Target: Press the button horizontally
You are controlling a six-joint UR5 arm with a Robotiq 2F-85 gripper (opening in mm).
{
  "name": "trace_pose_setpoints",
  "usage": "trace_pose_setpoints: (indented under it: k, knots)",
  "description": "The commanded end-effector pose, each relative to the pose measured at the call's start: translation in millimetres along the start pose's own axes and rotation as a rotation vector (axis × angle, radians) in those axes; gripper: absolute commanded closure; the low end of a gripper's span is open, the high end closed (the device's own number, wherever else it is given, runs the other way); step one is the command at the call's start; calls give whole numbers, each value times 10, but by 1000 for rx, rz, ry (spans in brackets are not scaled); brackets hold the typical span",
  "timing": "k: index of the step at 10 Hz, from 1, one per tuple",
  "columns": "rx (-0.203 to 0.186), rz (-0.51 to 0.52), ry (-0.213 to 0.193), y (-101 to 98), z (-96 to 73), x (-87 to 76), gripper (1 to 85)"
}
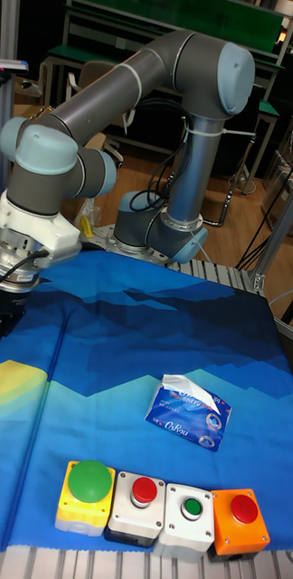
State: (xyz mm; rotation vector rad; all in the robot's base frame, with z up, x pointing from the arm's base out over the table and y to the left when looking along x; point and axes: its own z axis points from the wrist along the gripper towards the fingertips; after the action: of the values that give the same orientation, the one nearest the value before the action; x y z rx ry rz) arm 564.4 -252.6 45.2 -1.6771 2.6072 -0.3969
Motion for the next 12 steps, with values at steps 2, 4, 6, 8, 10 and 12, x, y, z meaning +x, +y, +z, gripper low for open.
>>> trace_pose_setpoints:
  k: [2,4,6,8,10,12]
  knots:
    - [55,-103,2,-149,14,4,847]
    - [54,-116,-13,-150,35,-46,847]
    - [53,-142,0,-165,92,-41,847]
    - [51,-157,28,-169,114,23,847]
    - [45,-150,58,-146,140,77,847]
    - [44,-143,60,-127,132,54,847]
